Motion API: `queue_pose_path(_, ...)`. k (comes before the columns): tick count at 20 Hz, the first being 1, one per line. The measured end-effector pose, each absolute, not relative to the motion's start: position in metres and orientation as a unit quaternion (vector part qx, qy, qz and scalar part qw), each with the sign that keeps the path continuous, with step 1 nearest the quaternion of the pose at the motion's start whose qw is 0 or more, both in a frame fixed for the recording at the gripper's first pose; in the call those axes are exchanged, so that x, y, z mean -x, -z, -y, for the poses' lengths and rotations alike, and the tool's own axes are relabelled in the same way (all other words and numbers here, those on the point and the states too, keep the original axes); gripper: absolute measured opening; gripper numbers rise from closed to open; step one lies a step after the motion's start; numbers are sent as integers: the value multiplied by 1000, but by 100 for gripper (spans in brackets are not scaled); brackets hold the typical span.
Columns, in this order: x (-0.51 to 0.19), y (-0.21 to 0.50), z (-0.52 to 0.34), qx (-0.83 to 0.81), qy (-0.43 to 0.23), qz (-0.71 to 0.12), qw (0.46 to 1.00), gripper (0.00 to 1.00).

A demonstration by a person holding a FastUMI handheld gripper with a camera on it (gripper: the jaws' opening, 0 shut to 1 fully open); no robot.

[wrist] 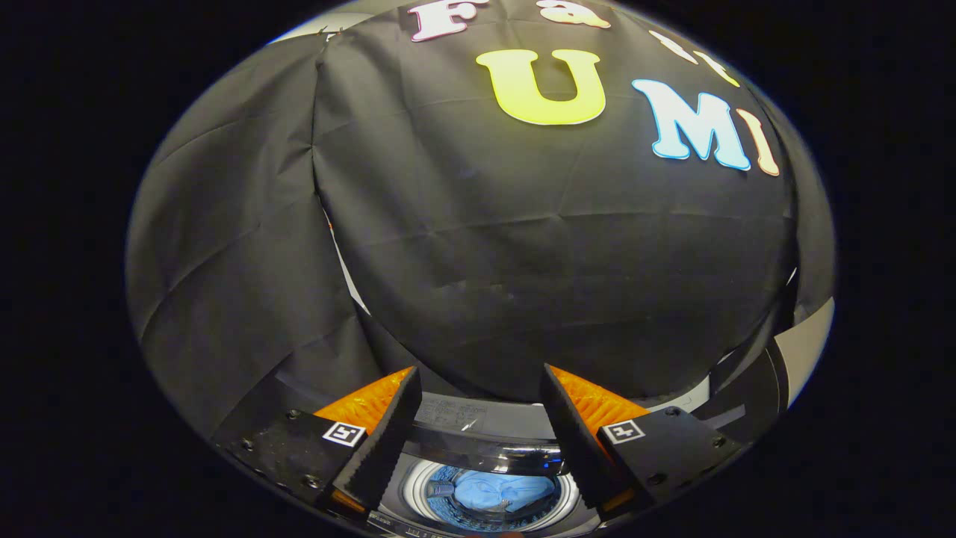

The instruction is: Put the clothes into the washing machine and then close the washing machine lid.

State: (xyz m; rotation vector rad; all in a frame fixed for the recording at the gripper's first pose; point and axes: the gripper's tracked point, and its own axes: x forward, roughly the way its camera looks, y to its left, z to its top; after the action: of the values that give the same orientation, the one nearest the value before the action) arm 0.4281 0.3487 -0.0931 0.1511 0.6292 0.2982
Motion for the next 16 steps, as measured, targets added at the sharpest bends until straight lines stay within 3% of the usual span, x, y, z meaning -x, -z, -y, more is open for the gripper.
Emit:
queue_pose_path(10,-390,85,-350,-56,-148,-186,970,99)
queue_pose_path(16,-382,95,-350,-66,-139,-185,971,99)
